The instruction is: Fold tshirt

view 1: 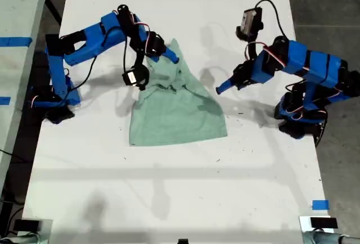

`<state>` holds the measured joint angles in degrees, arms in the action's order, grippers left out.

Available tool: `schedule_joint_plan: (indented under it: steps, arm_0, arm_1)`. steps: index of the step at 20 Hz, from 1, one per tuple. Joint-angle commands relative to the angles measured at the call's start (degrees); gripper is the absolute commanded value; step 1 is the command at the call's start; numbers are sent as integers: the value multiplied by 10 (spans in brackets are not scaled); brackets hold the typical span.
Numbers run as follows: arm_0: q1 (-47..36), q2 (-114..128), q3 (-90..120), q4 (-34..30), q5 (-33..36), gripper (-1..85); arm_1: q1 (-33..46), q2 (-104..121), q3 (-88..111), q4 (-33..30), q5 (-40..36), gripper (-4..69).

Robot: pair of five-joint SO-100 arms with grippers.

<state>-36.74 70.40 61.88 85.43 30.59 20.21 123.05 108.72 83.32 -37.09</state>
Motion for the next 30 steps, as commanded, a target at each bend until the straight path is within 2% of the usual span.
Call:
schedule_joint_plan:
  steps: [1, 5, 9, 12, 15, 20, 27, 30]
  arm_0:
    - [44, 155, 147, -31, -34, 275]
    - [98, 340, 438, -124, -125, 253]
    - [167, 424, 568, -175, -217, 256]
    - [193, 451, 635, -220, -254, 258]
    - [205, 455, 658, -243, -272, 257]
    - [205, 470, 663, -247, -274, 257]
    - [203, 470, 666, -251, -268, 253]
    - [210, 488, 685, -255, -272, 252]
  arm_1:
    - [-14, 26, 15, -16, -14, 336]
    - [-33, 27, 94, -81, -12, 342]
    - [-47, 22, 178, -162, -8, 335]
    - [-50, 19, 226, -207, -4, 329]
    - [-54, 18, 254, -235, 1, 327]
    - [-55, 11, 280, -272, -2, 319]
    - [-59, -164, 250, -367, -4, 315]
    - [-56, -194, 222, -361, -4, 232]
